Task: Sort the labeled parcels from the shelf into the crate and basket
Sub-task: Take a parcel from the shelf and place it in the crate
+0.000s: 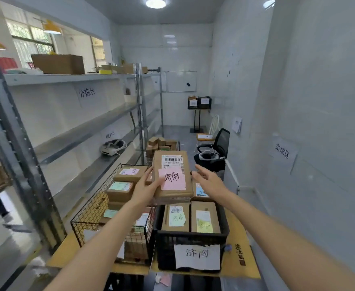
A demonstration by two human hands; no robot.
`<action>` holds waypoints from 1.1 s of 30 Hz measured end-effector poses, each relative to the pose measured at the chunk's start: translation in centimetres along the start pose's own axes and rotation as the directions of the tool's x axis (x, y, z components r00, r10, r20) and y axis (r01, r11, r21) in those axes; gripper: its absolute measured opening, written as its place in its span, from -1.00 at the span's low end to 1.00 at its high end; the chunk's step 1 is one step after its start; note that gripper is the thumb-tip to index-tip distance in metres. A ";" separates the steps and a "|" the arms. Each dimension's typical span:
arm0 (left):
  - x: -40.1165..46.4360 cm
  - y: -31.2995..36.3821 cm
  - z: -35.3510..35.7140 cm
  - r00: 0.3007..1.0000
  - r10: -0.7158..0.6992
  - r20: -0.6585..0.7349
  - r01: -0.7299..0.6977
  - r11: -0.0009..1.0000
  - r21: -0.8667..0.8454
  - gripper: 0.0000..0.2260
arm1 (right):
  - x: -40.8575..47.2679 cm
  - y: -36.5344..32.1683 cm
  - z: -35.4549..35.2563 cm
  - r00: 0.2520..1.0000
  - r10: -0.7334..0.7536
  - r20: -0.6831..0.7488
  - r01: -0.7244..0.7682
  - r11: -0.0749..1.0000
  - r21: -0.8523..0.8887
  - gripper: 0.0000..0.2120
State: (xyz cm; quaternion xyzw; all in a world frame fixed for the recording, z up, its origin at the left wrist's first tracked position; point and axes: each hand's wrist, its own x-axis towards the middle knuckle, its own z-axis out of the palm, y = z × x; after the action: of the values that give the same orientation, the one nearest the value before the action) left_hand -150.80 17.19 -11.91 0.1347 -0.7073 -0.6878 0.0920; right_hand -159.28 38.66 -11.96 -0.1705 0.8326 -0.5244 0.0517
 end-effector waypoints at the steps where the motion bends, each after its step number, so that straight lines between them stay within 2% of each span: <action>1: 1.5 -0.1 1.4 1.000 0.002 0.005 -0.002 1.000 0.010 -0.46 | 1.2 1.2 -1.3 1.000 -0.003 -0.013 0.003 1.000 -0.027 -0.44; 7: 10.2 -1.5 8.2 1.000 -0.015 0.010 0.015 1.000 -0.001 -0.39 | 7.4 7.4 -7.1 0.997 0.025 -0.080 -0.035 0.991 -0.127 -0.44; 13: 18.9 -4.7 12.8 0.995 -0.074 0.064 0.072 0.997 0.036 -0.39 | 13.5 13.8 -9.2 0.991 0.088 -0.103 -0.105 0.980 -0.170 -0.41; 20: 30.4 -11.5 17.0 0.975 -0.202 0.096 0.194 0.977 0.089 -0.40 | 21.3 21.0 -7.7 0.975 0.204 -0.084 -0.218 0.949 -0.228 -0.41; 25: 37.6 -16.9 19.3 0.950 -0.285 0.128 0.266 0.952 0.152 -0.42 | 27.3 26.6 -5.0 0.941 0.339 -0.009 -0.335 0.924 -0.185 -0.35; 29: 41.6 -20.4 20.7 0.921 -0.351 0.167 0.298 0.914 0.277 -0.39 | 29.9 30.1 -4.3 0.921 0.389 0.009 -0.380 0.904 -0.196 -0.48; 33: 43.8 -21.3 21.5 0.919 -0.341 0.196 0.263 0.904 0.337 -0.46 | 31.4 32.1 -4.1 0.901 0.434 0.026 -0.423 0.888 -0.180 -0.35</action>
State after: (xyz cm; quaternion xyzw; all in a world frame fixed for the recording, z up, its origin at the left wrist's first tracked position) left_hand -197.71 23.33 -36.42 0.1679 -0.7809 -0.5879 -0.1283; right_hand -197.11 44.11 -35.80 -0.0034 0.8891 -0.4214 0.1785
